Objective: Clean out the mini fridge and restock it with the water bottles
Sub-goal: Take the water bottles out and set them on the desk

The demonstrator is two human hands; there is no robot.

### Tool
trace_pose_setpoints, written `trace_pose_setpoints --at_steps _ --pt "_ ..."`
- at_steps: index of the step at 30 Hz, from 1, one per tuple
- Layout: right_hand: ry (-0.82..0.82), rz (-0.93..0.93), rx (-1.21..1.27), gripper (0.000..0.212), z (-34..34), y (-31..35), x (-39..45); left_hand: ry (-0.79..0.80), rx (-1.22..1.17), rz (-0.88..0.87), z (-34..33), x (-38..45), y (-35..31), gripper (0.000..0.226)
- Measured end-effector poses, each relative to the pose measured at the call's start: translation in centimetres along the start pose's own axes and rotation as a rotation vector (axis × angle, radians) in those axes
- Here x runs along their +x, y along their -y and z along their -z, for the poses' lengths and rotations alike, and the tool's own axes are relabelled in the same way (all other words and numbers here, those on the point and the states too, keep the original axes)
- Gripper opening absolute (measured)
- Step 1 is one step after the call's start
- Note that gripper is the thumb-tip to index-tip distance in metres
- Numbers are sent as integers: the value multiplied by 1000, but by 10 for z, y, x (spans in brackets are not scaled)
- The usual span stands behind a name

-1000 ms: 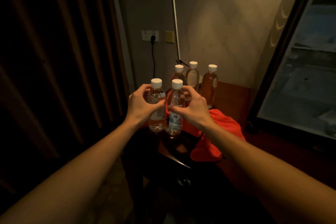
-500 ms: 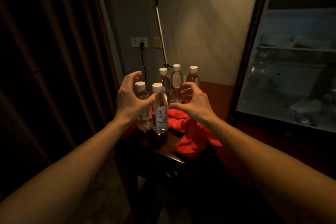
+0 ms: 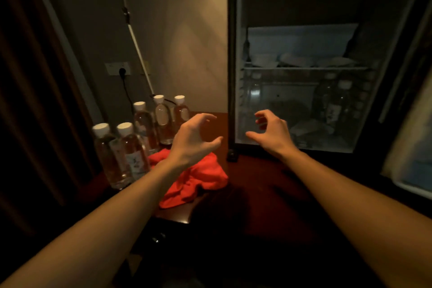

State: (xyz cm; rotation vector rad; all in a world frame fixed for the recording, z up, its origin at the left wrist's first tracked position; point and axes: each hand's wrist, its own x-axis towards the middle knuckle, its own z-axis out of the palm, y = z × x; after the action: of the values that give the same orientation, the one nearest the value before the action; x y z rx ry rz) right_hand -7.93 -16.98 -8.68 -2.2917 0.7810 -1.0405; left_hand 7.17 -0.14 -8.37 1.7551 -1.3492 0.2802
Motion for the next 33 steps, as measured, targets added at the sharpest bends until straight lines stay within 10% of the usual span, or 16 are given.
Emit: trace_pose_setpoints --at_steps 15,23,33 --pt "-92 -242 -83 50 71 -104 80 120 -218 199 -162 118 -41 80" --pt "-740 -310 -211 60 85 -129 81 -33 -190 388 -210 177 -37 101" --pt "-806 -393 -324 57 76 -130 98 -196 9 620 -243 215 -36 92"
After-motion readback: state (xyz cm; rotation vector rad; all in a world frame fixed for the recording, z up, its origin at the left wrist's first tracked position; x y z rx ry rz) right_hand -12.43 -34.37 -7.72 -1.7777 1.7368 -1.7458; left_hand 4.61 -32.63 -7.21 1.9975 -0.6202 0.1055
